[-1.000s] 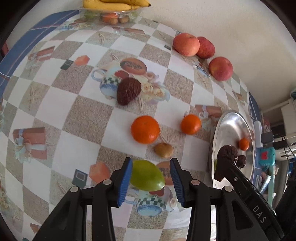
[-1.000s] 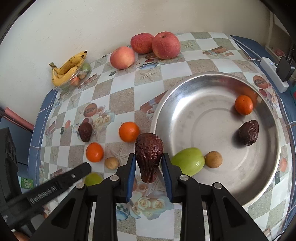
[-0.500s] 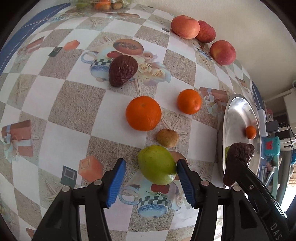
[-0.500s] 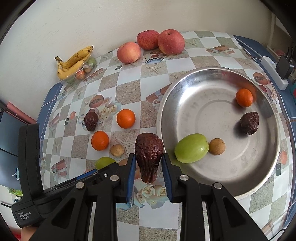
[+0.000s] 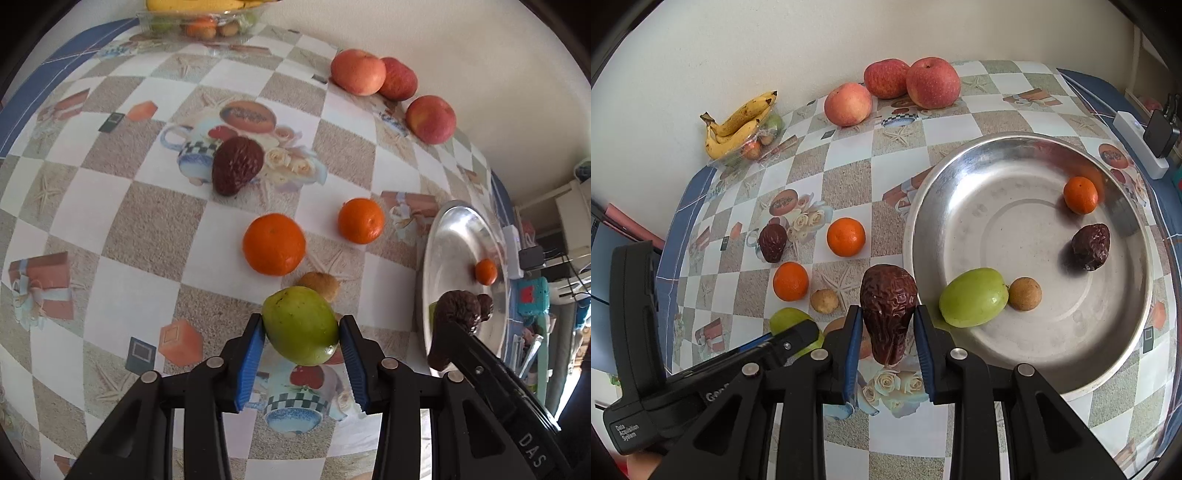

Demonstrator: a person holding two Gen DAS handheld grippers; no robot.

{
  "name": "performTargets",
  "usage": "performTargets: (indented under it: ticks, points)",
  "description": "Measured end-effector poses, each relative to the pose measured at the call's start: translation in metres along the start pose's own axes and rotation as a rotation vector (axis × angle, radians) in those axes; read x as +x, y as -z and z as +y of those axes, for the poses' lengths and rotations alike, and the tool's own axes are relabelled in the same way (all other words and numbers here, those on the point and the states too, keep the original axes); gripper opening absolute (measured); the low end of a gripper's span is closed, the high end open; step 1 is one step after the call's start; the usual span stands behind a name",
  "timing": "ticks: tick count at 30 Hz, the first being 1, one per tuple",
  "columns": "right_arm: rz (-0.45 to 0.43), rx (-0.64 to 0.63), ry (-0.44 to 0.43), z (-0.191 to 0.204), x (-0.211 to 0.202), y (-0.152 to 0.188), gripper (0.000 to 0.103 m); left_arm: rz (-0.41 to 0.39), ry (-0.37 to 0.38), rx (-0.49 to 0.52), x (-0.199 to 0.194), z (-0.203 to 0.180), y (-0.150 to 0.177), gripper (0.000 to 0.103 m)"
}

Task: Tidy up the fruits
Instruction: 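Carry the green pear and dark date over the steel bowl with both grippers, then lower the pear and date into the bowl and open both grippers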

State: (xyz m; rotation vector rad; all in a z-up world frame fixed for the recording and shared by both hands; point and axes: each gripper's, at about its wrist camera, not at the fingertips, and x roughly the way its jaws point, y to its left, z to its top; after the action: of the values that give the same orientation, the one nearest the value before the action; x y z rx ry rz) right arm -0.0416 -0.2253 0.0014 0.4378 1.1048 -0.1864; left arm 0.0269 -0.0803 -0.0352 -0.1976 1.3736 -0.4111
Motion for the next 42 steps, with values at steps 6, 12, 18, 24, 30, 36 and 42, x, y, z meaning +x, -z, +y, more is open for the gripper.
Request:
performTargets:
  ticks: [6,12,18,24,30,36,42]
  points:
    - [-0.035,0.054,0.013,-0.022,-0.011,-0.006,0.030,-0.038,0.065,0.098,-0.011,-0.033,-0.001,0.044]
    - [-0.061,0.161,0.123,-0.069,-0.024,-0.013,0.030,-0.069,0.111,0.212,-0.008,-0.078,0.002,0.044]
    - [-0.077,0.221,0.121,-0.095,-0.031,-0.014,0.030,-0.121,0.131,0.283,0.002,-0.111,-0.005,0.044]
    - [-0.066,0.226,0.135,-0.101,-0.028,-0.015,0.030,-0.117,0.124,0.287,0.013,-0.117,-0.012,0.044]
    - [-0.063,0.221,0.157,-0.103,-0.027,-0.018,0.030,-0.085,0.125,0.277,0.023,-0.122,-0.016,0.046]
    - [-0.057,0.242,0.174,-0.109,-0.026,-0.020,0.030,-0.091,0.142,0.278,0.021,-0.125,-0.021,0.048]
    - [-0.059,0.242,0.183,-0.110,-0.025,-0.021,0.030,-0.072,0.063,0.278,0.023,-0.124,-0.024,0.052]
